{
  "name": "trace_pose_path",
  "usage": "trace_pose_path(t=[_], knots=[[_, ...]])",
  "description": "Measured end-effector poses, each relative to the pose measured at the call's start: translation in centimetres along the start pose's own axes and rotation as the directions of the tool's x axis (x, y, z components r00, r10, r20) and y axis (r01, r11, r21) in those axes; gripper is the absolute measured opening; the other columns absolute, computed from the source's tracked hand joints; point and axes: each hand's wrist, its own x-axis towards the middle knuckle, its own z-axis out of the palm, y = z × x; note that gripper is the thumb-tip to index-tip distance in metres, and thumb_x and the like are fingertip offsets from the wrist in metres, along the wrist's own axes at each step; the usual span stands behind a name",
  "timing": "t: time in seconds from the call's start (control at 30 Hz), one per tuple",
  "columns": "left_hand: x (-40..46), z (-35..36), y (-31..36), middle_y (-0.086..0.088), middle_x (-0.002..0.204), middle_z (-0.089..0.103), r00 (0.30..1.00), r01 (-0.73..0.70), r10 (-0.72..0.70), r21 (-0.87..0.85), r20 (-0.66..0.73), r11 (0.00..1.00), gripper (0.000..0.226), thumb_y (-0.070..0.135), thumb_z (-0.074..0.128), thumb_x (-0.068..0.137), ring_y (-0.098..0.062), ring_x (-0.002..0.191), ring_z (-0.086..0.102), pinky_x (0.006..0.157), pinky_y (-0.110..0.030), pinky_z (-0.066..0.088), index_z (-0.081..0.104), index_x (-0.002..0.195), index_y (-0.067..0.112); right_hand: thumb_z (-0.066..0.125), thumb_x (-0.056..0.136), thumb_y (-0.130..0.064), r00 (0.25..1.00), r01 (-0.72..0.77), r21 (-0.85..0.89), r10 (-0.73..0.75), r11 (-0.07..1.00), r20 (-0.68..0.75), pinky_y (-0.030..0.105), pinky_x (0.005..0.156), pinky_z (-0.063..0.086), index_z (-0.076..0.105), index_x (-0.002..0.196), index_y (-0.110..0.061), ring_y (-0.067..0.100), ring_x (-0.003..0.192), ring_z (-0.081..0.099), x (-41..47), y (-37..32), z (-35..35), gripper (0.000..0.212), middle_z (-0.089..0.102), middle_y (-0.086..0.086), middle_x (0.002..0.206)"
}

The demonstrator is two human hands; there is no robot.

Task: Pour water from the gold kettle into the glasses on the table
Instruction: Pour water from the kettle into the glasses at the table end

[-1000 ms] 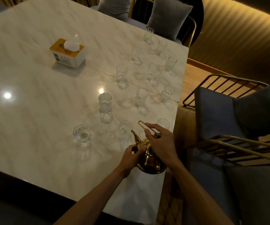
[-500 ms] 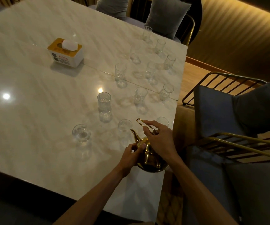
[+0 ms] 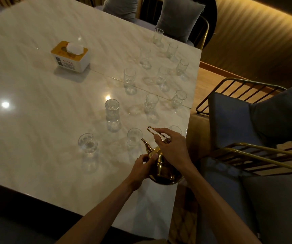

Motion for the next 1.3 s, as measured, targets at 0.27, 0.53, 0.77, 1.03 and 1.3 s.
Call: trace_pose_path(t=[0.27,0.53,0.77,1.03,1.3], knots=[[-0.5,0.0,0.2,0.001,0.118,0.064,1.000,0.011,-0.011,0.001,-0.002,1.000,0.070,0.059,0.060,0.081,-0.009,0.096,0.068,0.061,-0.019,0.056,0.047,0.133,0.014,0.069,0.094,-0.033,1.000,0.008,-0.007,-0.008,1.000,0.003,0.012,0.077,0.050,0.071,0.121,-0.037,-0.002,0.086,0.066,-0.3,-0.5,0.0,0.027,0.071,-0.009,0.121],[-0.5,-0.2,0.0,-0.001,0.121,0.064,1.000,0.006,-0.006,0.008,0.004,1.000,0.071,0.060,0.060,0.081,-0.012,0.098,0.069,0.061,-0.020,0.057,0.047,0.134,0.015,0.068,0.095,-0.032,1.000,0.019,-0.020,-0.019,1.000,0.005,0.008,0.077,0.047,0.069,0.124,-0.034,0.002,0.093,0.067,-0.5,-0.4,0.2,0.029,0.070,-0.007,0.127],[-0.3,-0.5,-0.3,-0.001,0.123,0.061,1.000,0.010,-0.010,0.011,0.018,1.000,0.065,0.056,0.061,0.084,-0.011,0.098,0.068,0.061,-0.019,0.057,0.046,0.133,0.016,0.068,0.095,-0.032,1.000,0.030,0.006,-0.030,1.000,-0.009,0.003,0.071,0.046,0.070,0.123,-0.035,-0.006,0.086,0.065,-1.0,-0.4,0.2,0.028,0.071,-0.009,0.121],[0.5,-1.1,-1.0,0.000,0.124,0.060,1.000,0.000,0.000,0.037,0.021,0.999,0.076,0.068,0.067,0.075,-0.017,0.105,0.067,0.075,-0.031,0.059,0.047,0.130,0.021,0.068,0.095,-0.031,0.997,0.059,0.043,-0.057,0.997,-0.051,0.013,0.077,0.055,0.070,0.122,-0.036,0.002,0.088,0.069,-1.4,0.3,0.7,0.028,0.070,-0.016,0.114],[2.1,-2.0,-2.1,0.000,0.128,0.058,0.999,-0.046,0.049,0.106,-0.021,0.993,0.088,0.078,0.070,0.058,-0.024,0.113,0.064,0.093,-0.042,0.057,0.050,0.125,0.026,0.068,0.096,-0.022,0.992,0.092,0.101,-0.083,0.991,-0.092,0.002,0.073,0.048,0.068,0.127,-0.026,-0.016,0.090,0.064,-2.3,1.3,1.1,0.032,0.061,-0.029,0.111]])
